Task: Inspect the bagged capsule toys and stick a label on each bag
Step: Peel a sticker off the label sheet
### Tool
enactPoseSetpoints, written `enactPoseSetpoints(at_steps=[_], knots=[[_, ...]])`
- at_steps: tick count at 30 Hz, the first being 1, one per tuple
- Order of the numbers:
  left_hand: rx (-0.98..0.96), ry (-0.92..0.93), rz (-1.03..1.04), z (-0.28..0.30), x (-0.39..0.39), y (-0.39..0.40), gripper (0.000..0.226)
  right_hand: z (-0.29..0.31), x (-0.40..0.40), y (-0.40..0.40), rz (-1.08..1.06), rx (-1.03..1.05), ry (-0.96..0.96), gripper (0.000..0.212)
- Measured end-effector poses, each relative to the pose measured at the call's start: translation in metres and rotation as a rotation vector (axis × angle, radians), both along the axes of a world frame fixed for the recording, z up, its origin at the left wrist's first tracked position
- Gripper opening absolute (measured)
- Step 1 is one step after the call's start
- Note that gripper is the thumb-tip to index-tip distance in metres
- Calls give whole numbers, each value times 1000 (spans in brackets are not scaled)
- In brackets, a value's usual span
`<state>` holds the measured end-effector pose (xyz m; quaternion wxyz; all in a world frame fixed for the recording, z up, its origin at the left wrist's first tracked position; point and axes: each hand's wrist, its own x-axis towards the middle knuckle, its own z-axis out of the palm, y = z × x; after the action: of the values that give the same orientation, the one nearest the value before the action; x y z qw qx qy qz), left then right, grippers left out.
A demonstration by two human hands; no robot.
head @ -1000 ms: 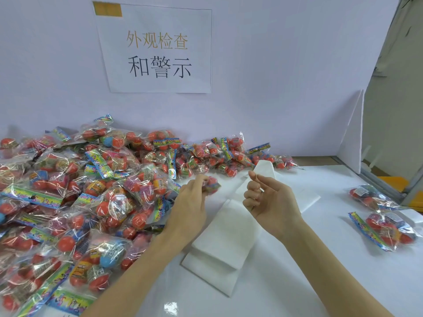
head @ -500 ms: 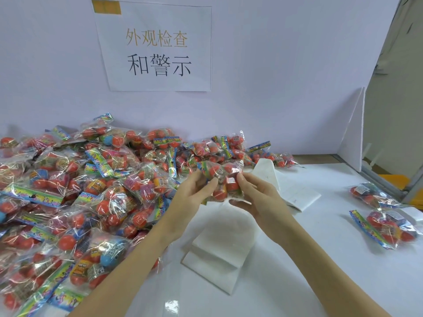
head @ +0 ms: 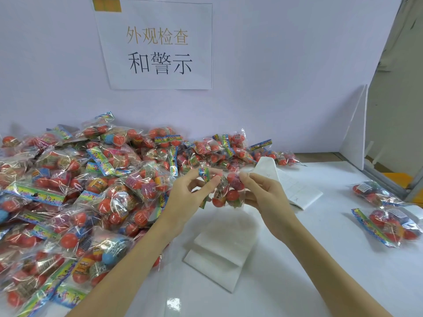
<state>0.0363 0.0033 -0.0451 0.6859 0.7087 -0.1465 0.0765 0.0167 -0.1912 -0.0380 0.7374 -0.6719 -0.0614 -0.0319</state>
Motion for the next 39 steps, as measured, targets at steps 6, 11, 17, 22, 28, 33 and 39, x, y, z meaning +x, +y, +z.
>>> enactPoseSetpoints(at_steps=[6, 11, 17, 22, 28, 33, 39], knots=[[0, 2, 45, 1, 0, 2, 34, -5, 1, 1, -7, -171, -81, 31], [25, -51, 47, 1, 1, 1, 30, -8, 5, -1, -122, -332, -187, 36], [43, -105, 59, 2, 0, -5, 32, -7, 8, -1, -235, -379, -201, 44], [16, -60, 32, 0, -2, -3, 33, -6, 5, 0, -185, -363, -168, 48], [-44, -52, 97, -1, 3, 4, 25, 1, -5, 6, 198, -39, 70, 35], [-55, 44, 15, -3, 4, -2, 44, 0, -3, 7, 34, -30, 22, 27], [-38, 4, 8, -2, 4, 1, 18, -1, -1, 2, 8, -7, 14, 27]])
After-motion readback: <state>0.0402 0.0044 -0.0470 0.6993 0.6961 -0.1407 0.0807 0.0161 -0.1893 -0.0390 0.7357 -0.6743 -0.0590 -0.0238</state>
